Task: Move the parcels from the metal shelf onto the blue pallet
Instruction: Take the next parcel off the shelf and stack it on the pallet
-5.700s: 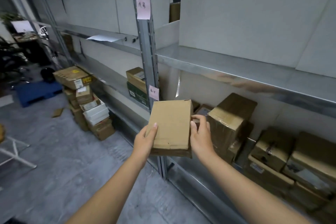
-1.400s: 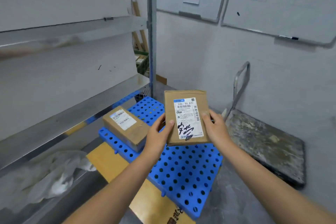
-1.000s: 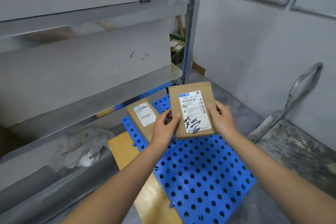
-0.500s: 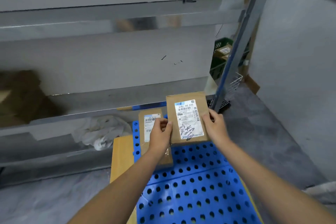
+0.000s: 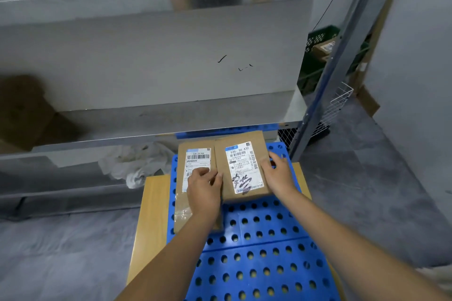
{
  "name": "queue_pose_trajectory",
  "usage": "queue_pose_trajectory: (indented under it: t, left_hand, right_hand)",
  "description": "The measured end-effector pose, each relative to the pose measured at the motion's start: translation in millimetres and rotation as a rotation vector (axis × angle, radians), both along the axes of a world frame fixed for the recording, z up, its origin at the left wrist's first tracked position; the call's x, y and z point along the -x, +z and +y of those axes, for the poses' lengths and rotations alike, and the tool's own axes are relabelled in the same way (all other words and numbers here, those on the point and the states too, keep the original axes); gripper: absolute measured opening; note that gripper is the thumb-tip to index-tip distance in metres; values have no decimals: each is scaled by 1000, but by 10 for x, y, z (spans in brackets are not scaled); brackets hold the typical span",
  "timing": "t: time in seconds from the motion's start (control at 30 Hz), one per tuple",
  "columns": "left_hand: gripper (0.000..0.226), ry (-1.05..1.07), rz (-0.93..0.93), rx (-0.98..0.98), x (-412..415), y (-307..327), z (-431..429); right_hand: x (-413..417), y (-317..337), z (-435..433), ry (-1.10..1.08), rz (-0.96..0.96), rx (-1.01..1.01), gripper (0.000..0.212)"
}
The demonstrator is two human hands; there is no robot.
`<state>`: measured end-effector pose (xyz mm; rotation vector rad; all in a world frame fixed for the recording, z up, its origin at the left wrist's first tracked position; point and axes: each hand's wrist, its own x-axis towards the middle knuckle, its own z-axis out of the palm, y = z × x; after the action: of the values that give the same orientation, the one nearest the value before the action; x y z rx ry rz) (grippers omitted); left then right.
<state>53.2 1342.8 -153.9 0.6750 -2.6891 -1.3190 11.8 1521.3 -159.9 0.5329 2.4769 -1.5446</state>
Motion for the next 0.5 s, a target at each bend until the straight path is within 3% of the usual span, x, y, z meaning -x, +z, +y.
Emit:
queue_pose_trajectory:
  t: [0.23, 0.37, 0.5]
  left_hand:
    - [28, 100, -13, -18, 48, 14, 75]
    - [35, 36, -37, 145, 29, -8, 133]
    - [31, -7, -8, 134, -32, -30, 136]
  right_hand:
    - [52, -217, -34, 20, 13, -10, 26]
    - [31, -279, -33, 83, -101, -134, 47]
    - [-1, -246, 15, 155, -146, -147, 50]
